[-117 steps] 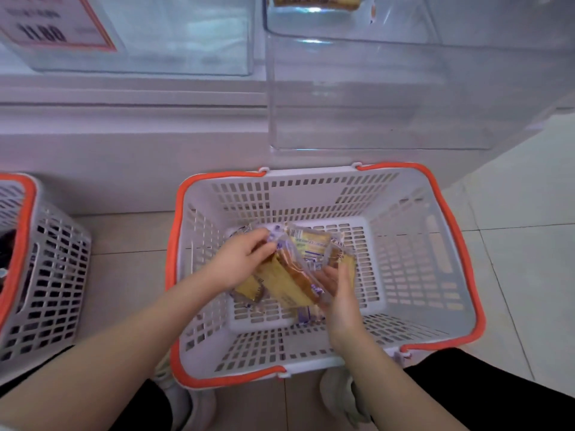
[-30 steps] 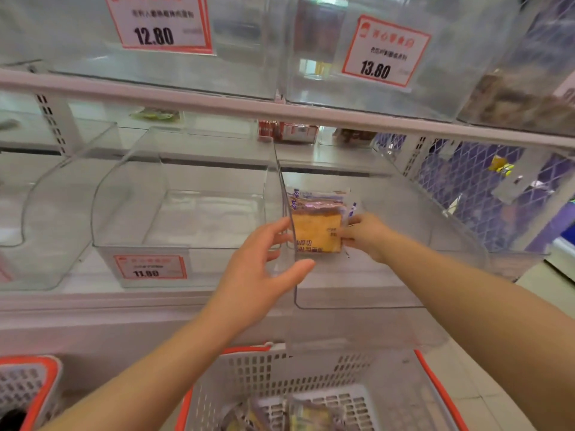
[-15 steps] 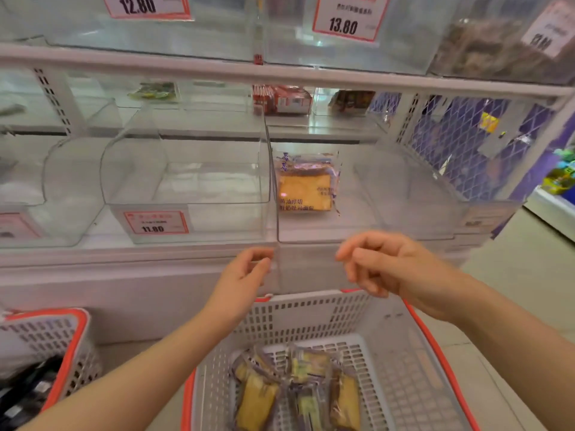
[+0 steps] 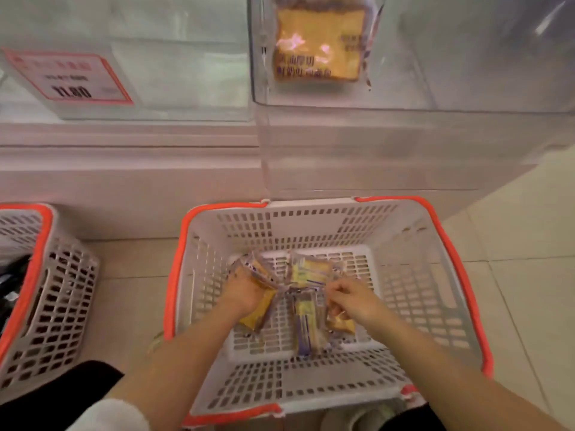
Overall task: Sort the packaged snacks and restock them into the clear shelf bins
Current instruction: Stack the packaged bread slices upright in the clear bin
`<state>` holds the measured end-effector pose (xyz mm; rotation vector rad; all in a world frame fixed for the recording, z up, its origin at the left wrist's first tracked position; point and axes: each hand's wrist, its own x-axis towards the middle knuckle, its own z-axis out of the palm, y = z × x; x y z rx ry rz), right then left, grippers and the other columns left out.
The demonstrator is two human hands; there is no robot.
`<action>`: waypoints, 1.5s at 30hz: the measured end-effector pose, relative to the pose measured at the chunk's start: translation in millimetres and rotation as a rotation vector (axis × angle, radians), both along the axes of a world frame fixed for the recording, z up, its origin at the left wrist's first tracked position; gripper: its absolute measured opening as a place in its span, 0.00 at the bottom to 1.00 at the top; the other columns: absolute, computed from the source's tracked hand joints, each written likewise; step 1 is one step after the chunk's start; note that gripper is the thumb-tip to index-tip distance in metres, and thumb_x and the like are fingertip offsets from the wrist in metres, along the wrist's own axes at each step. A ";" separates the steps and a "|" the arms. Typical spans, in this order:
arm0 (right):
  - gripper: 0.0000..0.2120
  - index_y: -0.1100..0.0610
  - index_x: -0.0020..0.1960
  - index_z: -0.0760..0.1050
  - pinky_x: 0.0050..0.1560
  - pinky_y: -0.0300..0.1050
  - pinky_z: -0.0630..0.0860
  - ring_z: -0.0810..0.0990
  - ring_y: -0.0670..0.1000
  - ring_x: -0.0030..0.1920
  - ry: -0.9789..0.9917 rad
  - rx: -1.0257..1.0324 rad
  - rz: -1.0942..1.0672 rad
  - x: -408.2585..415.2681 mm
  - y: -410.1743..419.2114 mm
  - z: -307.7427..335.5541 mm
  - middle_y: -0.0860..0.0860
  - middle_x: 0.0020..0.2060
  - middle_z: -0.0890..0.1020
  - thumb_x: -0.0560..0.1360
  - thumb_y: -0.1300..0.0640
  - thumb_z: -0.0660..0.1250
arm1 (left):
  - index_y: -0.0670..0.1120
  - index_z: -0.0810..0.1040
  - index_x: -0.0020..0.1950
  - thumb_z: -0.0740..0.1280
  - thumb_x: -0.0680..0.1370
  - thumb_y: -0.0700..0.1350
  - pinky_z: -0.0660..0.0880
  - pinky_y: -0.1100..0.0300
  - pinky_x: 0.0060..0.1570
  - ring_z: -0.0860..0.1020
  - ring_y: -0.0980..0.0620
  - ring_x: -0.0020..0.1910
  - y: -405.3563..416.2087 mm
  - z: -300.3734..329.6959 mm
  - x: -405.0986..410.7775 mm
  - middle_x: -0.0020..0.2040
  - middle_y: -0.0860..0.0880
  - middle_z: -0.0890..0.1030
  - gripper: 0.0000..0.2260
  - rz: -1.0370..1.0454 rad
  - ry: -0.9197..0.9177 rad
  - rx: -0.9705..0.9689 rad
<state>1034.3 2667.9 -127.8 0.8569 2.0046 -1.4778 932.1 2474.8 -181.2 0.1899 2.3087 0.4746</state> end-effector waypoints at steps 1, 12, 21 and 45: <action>0.13 0.57 0.36 0.72 0.29 0.36 0.69 0.73 0.47 0.30 -0.025 -0.003 0.019 0.9 -1.9 -8.3 0.51 0.30 0.75 0.80 0.60 0.59 | 0.41 0.53 0.75 0.60 0.80 0.49 0.63 0.56 0.65 0.64 0.43 0.70 1.5 -9.8 -1.8 0.73 0.41 0.61 0.28 0.000 0.021 -0.053; 0.14 0.50 0.34 0.70 0.45 0.44 0.72 0.76 0.53 0.41 -0.123 0.079 0.167 26.9 -23.7 -50.5 0.54 0.39 0.78 0.79 0.58 0.60 | 0.41 0.77 0.46 0.64 0.78 0.48 0.69 0.58 0.39 0.78 0.42 0.47 11.6 -64.4 0.1 0.42 0.40 0.79 0.11 -0.040 -0.100 -0.013; 0.20 0.53 0.57 0.68 0.35 0.33 0.68 0.74 0.44 0.38 0.101 0.221 0.237 21.9 -40.7 -46.6 0.46 0.39 0.76 0.71 0.47 0.70 | 0.42 0.77 0.48 0.64 0.78 0.45 0.68 0.61 0.45 0.76 0.51 0.45 15.1 5.6 35.3 0.46 0.47 0.79 0.07 -0.400 0.184 0.483; 0.21 0.53 0.42 0.81 0.35 0.34 0.74 0.82 0.45 0.39 0.675 0.001 -0.462 59.8 -47.7 113.0 0.48 0.38 0.85 0.82 0.52 0.51 | 0.45 0.74 0.36 0.59 0.80 0.39 0.70 0.71 0.29 0.74 0.62 0.27 -31.5 177.3 51.9 0.27 0.55 0.77 0.12 0.416 0.269 0.932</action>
